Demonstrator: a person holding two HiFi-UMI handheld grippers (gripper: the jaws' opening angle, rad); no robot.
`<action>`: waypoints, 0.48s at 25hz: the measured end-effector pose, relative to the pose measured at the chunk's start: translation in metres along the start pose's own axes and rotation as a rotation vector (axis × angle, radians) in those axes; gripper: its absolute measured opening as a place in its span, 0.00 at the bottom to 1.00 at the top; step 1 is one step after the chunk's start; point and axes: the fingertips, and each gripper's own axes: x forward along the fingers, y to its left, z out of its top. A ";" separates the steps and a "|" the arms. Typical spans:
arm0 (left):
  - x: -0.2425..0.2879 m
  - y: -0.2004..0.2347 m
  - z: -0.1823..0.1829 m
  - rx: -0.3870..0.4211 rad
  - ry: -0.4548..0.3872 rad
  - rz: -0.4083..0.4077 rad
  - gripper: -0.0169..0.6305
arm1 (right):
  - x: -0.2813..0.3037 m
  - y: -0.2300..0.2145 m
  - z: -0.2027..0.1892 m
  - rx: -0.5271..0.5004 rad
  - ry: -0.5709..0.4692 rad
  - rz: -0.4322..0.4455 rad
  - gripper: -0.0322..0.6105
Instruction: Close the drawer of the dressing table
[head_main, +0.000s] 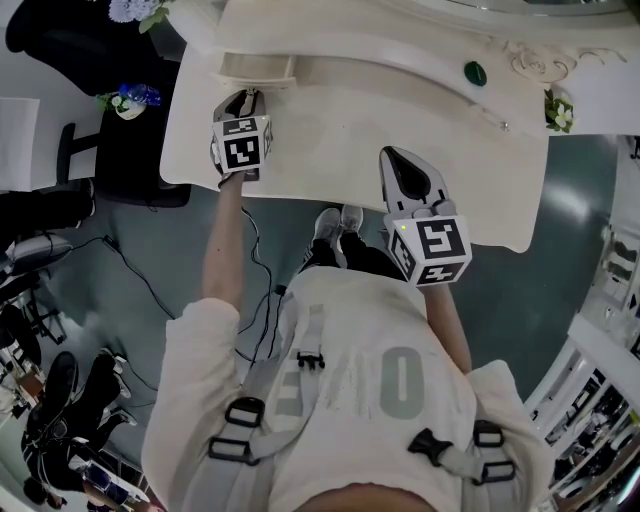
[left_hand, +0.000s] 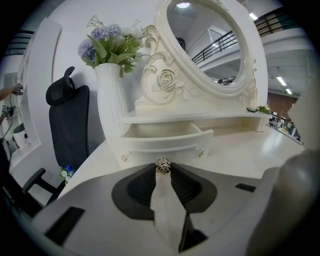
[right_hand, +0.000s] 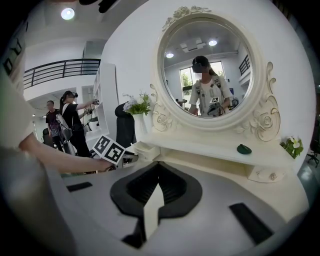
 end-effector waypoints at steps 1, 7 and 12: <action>0.000 0.000 0.000 0.001 0.000 0.001 0.19 | 0.000 0.000 0.000 0.000 0.001 0.000 0.06; 0.000 -0.001 0.004 0.008 -0.013 0.002 0.19 | 0.001 -0.002 0.000 0.000 -0.002 -0.006 0.06; 0.004 -0.002 0.008 0.018 -0.012 -0.003 0.18 | 0.001 -0.002 -0.001 0.008 0.004 -0.009 0.06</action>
